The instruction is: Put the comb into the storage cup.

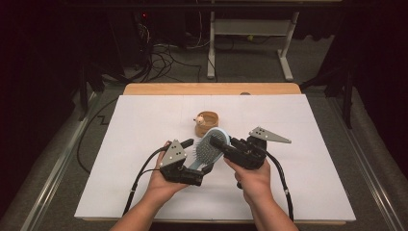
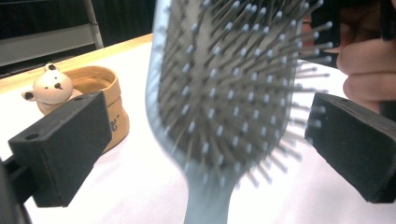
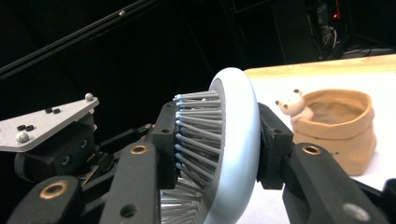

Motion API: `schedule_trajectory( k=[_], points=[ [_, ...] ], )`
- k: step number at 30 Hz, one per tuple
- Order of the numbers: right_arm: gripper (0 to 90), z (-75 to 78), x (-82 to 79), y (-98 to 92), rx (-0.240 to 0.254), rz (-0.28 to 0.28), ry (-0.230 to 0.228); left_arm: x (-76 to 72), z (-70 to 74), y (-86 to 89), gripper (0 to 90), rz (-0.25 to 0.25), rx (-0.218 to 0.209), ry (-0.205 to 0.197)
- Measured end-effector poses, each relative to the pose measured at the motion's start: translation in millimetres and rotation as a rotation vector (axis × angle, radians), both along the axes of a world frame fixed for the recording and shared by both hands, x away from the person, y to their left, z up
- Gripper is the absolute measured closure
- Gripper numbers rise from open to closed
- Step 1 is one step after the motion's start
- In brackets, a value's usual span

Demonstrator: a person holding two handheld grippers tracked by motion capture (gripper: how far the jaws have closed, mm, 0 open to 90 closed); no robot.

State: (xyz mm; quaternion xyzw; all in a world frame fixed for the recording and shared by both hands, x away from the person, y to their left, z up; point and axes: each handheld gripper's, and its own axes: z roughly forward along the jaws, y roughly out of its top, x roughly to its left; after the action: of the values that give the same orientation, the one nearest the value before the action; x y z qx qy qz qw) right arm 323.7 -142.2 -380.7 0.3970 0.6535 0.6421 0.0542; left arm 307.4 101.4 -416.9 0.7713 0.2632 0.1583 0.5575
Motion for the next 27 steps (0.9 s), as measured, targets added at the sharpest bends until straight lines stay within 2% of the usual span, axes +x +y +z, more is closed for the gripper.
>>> schedule_trajectory(
  k=[14, 19, 23, 27],
  points=[
    [60.5, 4.7, 1.7, -19.4, 0.001, -0.069, -0.033, -2.8, -2.3, 22.8, 0.0, 0.007, -0.021, -0.014],
    [60.5, 3.6, 3.6, -25.7, 0.001, -0.087, -0.036, -2.7, -6.3, 31.8, 0.0, 0.031, -0.01, -0.006],
    [60.3, 2.1, 4.9, -29.8, -0.001, -0.098, -0.035, -2.4, -9.9, 39.7, 0.0, 0.051, -0.025, -0.007],
    [60.3, 0.3, 5.3, -32.4, -0.012, -0.1, -0.039, -1.3, -13.9, 47.8, 0.0, 0.076, -0.016, 0.0]
  ],
)
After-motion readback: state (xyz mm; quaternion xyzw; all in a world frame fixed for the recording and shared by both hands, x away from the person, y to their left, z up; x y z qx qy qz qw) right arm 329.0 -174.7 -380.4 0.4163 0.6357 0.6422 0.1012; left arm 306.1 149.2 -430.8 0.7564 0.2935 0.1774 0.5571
